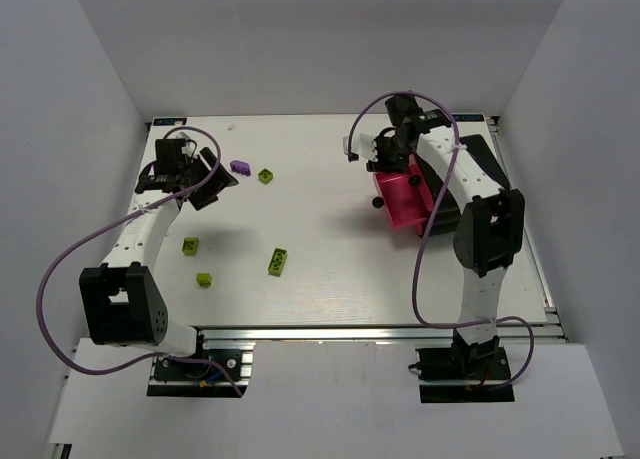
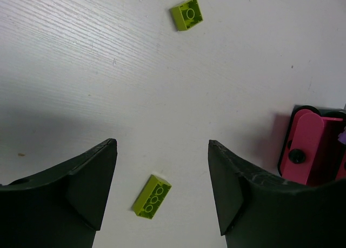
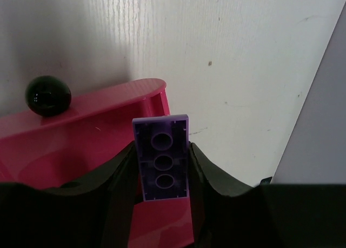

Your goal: Sort the legos into containers by color

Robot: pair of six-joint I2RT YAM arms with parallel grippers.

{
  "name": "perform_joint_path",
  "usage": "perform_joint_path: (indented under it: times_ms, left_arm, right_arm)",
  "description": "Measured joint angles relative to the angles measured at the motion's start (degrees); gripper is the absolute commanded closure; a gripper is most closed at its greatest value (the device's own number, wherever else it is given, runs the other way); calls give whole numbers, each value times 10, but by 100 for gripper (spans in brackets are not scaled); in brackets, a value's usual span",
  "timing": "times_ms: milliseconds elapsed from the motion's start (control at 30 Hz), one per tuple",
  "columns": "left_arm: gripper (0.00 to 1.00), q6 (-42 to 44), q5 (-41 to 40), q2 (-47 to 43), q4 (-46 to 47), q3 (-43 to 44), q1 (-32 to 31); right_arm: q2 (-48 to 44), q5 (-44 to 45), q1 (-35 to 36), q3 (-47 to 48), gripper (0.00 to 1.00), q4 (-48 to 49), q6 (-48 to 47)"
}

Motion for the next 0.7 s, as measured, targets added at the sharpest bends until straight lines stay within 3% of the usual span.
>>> perform_joint_path:
  times_ms: [67, 100, 200, 500, 633, 700]
  left_arm:
    - [22, 0, 3, 1, 2, 0, 2]
    - [22, 0, 3, 2, 4, 0, 3]
    - [22, -1, 5, 8, 11, 0, 7]
    - [25, -48, 15, 95, 49, 19, 10]
    - [25, -66, 11, 164, 52, 82, 8]
    - [25, -73, 1, 202, 44, 133, 5]
  right_arm:
    - [9, 4, 0, 7, 67, -8, -9]
    - [14, 8, 0, 12, 58, -17, -18]
    - [20, 16, 0, 15, 45, -36, -33]
    - [21, 25, -1, 16, 40, -56, -48]
    - [23, 11, -2, 46, 42, -63, -20]
    - [22, -10, -3, 71, 38, -48, 29]
